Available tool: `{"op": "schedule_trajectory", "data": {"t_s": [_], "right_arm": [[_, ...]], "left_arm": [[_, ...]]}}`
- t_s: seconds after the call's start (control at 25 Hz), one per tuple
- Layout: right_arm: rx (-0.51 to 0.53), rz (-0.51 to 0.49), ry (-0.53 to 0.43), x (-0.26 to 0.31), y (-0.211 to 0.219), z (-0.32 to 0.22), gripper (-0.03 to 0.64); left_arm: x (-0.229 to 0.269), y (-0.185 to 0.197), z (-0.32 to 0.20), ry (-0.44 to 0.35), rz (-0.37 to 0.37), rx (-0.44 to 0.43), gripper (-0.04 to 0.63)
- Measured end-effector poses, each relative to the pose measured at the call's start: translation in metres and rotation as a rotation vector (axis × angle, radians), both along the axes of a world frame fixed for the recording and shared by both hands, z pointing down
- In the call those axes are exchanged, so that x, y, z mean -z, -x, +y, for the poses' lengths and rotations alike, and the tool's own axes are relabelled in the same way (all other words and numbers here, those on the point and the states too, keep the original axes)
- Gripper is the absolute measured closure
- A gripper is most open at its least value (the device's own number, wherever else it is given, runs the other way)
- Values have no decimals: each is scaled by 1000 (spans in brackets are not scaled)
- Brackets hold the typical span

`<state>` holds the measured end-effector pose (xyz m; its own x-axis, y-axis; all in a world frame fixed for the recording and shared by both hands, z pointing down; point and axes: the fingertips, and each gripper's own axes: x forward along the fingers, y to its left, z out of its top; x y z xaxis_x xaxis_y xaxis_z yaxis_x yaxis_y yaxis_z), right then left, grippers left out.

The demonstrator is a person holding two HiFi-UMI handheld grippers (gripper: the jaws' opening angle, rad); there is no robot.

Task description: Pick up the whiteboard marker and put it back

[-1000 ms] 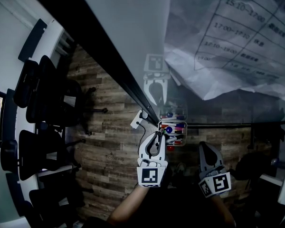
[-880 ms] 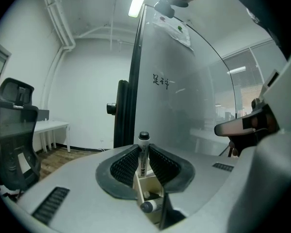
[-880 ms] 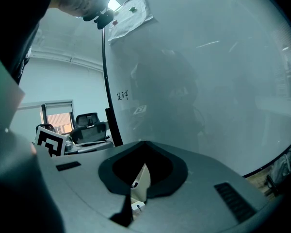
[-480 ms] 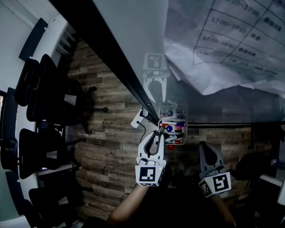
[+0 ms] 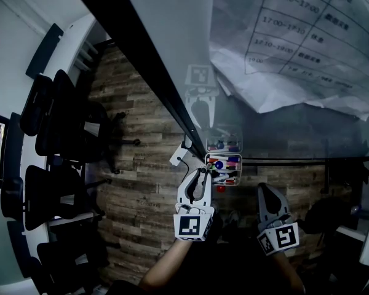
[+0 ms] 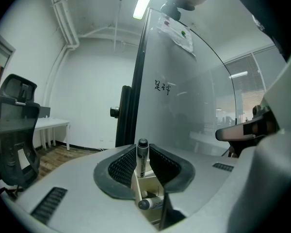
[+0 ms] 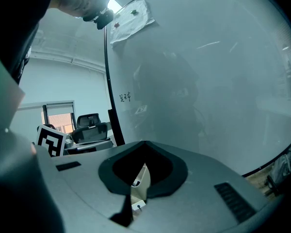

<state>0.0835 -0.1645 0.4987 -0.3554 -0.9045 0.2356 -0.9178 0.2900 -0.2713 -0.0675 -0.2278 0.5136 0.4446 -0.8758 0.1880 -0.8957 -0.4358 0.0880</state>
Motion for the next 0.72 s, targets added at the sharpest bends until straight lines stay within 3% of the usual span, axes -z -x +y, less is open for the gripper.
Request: {"op": "schedule_trajectory", "data": {"t_s": [0.64, 0.72], "right_arm": [[17, 0, -28, 9, -2, 20, 604], [18, 1, -36, 12, -3, 24, 604]], "left_arm": [[11, 8, 23, -13, 16, 45, 523], [11, 7, 28, -21, 17, 48, 555]]}}
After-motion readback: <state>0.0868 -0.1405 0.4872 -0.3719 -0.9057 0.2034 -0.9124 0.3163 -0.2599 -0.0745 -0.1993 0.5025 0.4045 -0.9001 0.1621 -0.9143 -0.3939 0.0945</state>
